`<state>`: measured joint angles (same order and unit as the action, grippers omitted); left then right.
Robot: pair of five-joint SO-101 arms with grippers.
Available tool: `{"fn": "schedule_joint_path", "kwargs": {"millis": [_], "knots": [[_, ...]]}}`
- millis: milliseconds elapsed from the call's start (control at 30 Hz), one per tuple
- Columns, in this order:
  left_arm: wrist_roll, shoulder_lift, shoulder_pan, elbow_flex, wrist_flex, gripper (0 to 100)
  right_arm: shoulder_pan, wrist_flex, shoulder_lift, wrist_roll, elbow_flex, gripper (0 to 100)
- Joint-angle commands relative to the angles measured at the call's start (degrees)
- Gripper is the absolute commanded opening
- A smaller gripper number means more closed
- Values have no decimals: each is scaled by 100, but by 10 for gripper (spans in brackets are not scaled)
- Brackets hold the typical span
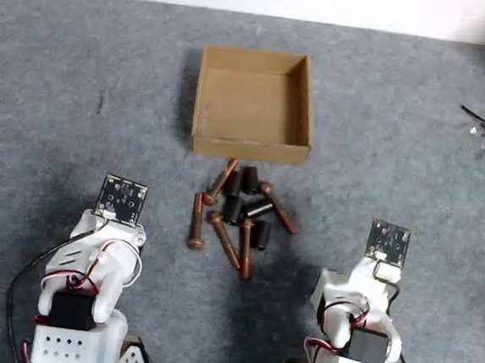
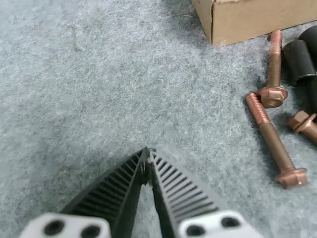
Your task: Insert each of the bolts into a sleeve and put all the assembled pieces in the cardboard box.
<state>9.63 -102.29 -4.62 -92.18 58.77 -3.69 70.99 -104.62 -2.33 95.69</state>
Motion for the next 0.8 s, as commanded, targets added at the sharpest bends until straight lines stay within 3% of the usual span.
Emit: {"fn": "schedule_joint_path", "kwargs": {"millis": [0, 200, 300, 433, 567, 767], "knots": [[-18, -57, -48, 40, -123, 11, 57, -233, -57, -18, 884, 125], [-18, -57, -40, 40, -123, 11, -1701, -831, -57, 44, 875, 126], [-18, -57, -40, 40, -123, 11, -2193, -1200, -57, 782, 752, 127], [-18, -57, -48, 40, -123, 11, -1833, -963, -4, 1002, -22, 127], [-18, -57, -48, 40, -114, 11, -602, -549, 4, 1002, -971, 127], [-18, -57, -48, 40, -114, 11, 409, -884, 1042, 1002, -1429, 128]]}}
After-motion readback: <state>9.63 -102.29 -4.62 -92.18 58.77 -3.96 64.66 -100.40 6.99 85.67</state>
